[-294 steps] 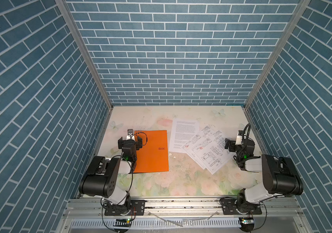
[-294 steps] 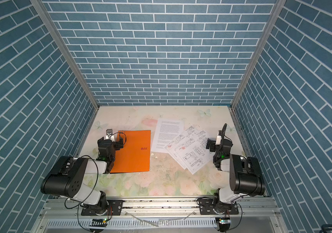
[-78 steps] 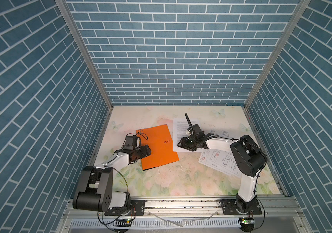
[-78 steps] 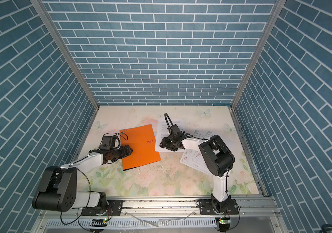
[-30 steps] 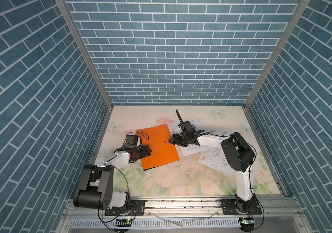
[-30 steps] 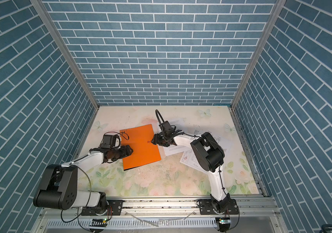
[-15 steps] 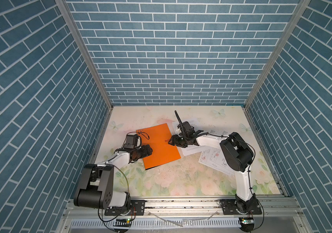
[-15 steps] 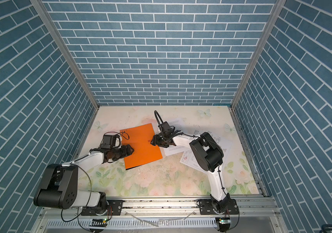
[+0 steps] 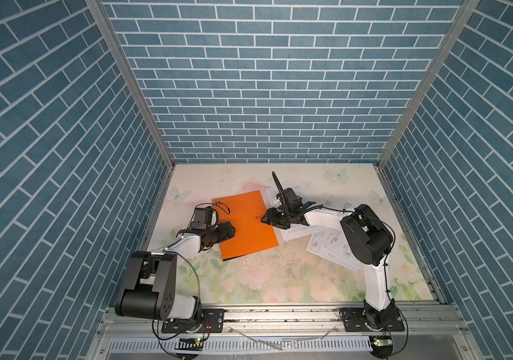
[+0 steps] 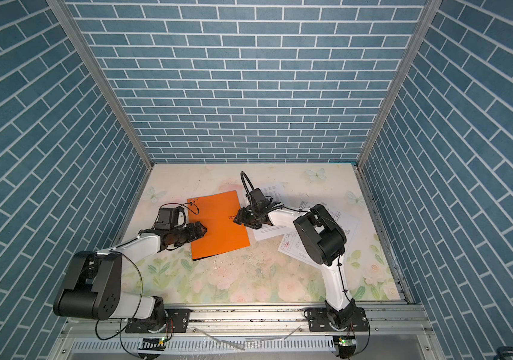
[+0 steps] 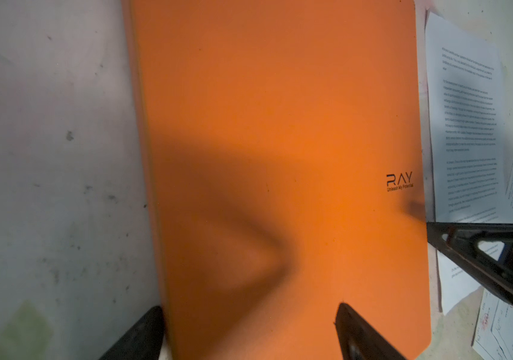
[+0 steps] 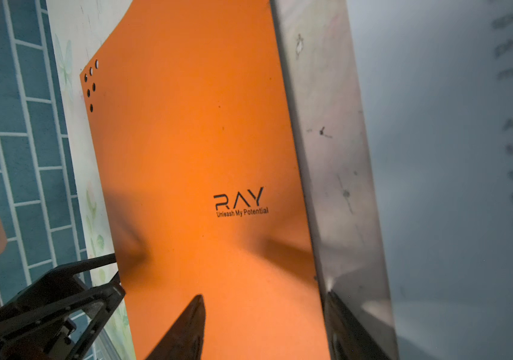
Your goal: Put the files into the folder
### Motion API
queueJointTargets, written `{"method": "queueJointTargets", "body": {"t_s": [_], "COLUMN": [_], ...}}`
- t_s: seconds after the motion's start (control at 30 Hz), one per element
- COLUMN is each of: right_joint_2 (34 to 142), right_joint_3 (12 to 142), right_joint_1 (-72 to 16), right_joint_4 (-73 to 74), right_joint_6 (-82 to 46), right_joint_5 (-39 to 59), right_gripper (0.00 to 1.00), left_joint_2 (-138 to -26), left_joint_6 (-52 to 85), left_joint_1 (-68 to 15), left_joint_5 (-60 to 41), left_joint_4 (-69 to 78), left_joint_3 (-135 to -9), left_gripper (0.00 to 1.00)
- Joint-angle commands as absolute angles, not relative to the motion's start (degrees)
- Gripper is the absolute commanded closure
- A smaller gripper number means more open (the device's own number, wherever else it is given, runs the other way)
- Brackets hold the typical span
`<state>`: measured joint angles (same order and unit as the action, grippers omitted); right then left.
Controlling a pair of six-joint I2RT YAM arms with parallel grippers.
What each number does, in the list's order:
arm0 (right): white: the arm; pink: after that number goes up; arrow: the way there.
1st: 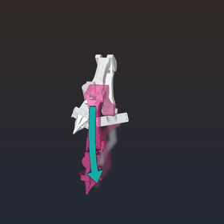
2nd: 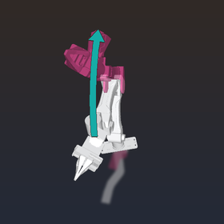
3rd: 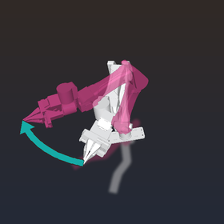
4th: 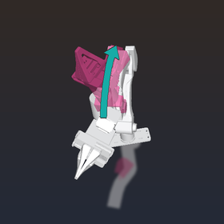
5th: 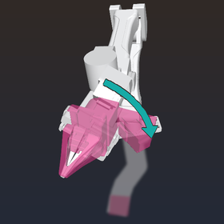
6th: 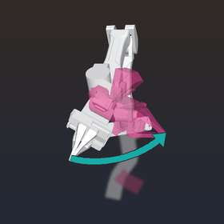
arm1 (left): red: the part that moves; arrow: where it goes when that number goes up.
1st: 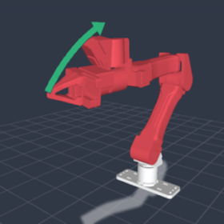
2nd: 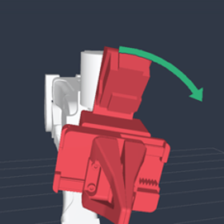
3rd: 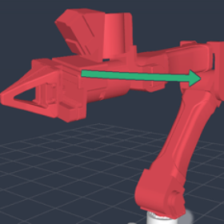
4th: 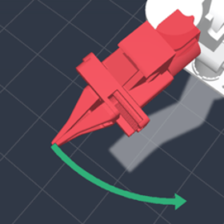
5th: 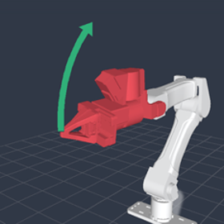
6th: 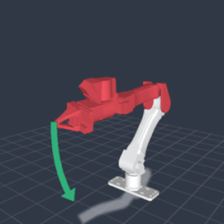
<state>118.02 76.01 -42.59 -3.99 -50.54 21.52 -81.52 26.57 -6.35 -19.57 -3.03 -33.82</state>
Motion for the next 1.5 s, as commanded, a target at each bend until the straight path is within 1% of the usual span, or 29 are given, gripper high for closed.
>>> {"method": "queueJointTargets", "body": {"t_s": [0.0, 0.2, 0.43, 0.67, 0.97, 1.07, 1.47], "right_joint_2": [114.34, 112.03, 109.98, 108.66, 106.00, 105.17, 104.59], "right_joint_3": [73.81, 72.30, 69.76, 66.37, 62.93, 62.76, 61.58], "right_joint_1": [-44.12, -44.12, -44.12, -43.98, -43.48, -43.50, -43.17], "right_joint_4": [1.20, 3.58, 6.80, 13.65, 11.72, 9.07, 6.52], "right_joint_6": [-55.65, -56.80, -58.59, -61.92, -61.08, -59.83, -58.97], "right_joint_5": [28.57, 30.11, 31.15, 33.44, 31.53, 30.42, 29.48], "right_gripper": [0.40, 0.44, 0.45, 0.49, 0.45, 0.44, 0.41], "left_joint_2": [-82.62, -82.66, -82.70, -82.79, -83.74, -83.72, -83.85], "left_joint_6": [27.07, 27.01, 27.07, 26.85, 26.56, 26.54, 25.64], "left_joint_1": [-7.02, -7.02, -6.99, -7.03, -7.03, -7.01, -7.03], "left_joint_5": [-24.71, -26.19, -27.63, -29.97, -30.89, -30.69, -30.17], "left_joint_4": [-1.06, 0.25, 1.83, 5.47, 6.24, 6.03, 4.92], "left_joint_3": [-33.03, -33.13, -32.89, -32.13, -33.04, -33.20, -33.06], "left_gripper": [0.13, 0.13, 0.12, 0.11, 0.11, 0.11, 0.11]}}
